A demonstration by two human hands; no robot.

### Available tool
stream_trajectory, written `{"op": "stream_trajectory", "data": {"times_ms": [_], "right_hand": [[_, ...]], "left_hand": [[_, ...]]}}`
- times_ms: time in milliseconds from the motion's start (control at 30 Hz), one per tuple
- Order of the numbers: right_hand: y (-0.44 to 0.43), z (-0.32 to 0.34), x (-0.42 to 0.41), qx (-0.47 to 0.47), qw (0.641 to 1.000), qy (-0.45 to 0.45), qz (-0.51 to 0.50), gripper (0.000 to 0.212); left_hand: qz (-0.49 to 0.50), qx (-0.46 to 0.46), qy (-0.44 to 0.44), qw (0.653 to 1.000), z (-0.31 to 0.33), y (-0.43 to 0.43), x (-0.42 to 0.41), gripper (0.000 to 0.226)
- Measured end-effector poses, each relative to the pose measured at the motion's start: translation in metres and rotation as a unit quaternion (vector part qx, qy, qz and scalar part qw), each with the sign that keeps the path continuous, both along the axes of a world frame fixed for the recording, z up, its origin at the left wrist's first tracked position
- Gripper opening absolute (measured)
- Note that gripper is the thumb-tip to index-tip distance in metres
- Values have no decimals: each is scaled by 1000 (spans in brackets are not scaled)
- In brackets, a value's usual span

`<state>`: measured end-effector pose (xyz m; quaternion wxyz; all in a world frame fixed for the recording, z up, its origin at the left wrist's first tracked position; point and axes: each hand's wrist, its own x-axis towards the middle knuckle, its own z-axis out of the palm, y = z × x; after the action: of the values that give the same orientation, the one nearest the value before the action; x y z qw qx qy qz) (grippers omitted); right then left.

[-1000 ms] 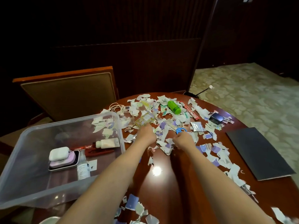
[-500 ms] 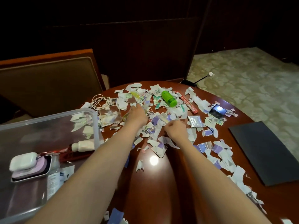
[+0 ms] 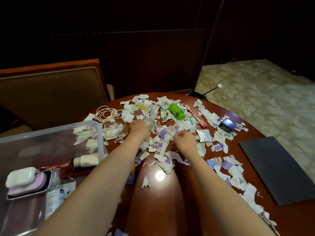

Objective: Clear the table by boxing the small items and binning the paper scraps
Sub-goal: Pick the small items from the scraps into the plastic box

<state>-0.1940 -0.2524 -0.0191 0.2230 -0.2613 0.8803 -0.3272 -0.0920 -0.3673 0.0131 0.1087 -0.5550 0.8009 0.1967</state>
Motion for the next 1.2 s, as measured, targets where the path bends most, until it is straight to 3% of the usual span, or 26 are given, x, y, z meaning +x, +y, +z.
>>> {"op": "stream_trajectory", "data": {"times_ms": [67, 167, 267, 433, 467, 500, 533, 600, 633, 700, 767, 867, 1033, 1200], "right_hand": [[-4, 10, 8, -34, 999, -27, 0, 22], [-15, 27, 22, -93, 984, -153, -2, 15], [-27, 46, 36, -120, 953, -277, -11, 24], [-42, 56, 56, -126, 921, -364, -65, 54], [-42, 57, 57, -134, 916, -371, -72, 55], [-42, 57, 59, -137, 915, -372, -72, 53], [-42, 57, 58, -135, 919, -365, -69, 50], [-41, 52, 56, -128, 934, -327, -62, 45], [-41, 48, 54, -126, 940, -310, -66, 47], [-40, 40, 54, -120, 944, -297, -78, 51], [-38, 32, 54, -109, 940, -312, -87, 54], [-36, 29, 55, -104, 932, -333, -97, 45], [-36, 19, 51, -122, 925, -345, -102, 28], [-37, 4, 43, -129, 912, -372, -113, 15]], "left_hand": [[-1, 12, 24, 1000, 11, 4, 1, 60], [-38, 40, 70, 996, 30, 9, 4, 47], [-87, 82, 120, 985, 48, 17, 12, 19], [-117, 188, 200, 954, 62, 17, 33, 17], [-116, 208, 203, 950, 65, 14, 37, 10], [-115, 222, 202, 947, 67, 9, 41, 18], [-114, 234, 193, 946, 68, 3, 44, 31], [-103, 214, 172, 956, 67, -8, 47, 18], [-104, 169, 143, 970, 64, -13, 47, 11], [-142, 4, 14, 990, 54, -18, 49, 24], [-174, -102, -118, 972, 45, -19, 54, 38], [-189, -82, -213, 955, 37, -27, 56, 42], [-254, 17, -204, 945, 38, -42, 51, 34], [-301, -53, -154, 940, 37, -45, 41, 21]]}}
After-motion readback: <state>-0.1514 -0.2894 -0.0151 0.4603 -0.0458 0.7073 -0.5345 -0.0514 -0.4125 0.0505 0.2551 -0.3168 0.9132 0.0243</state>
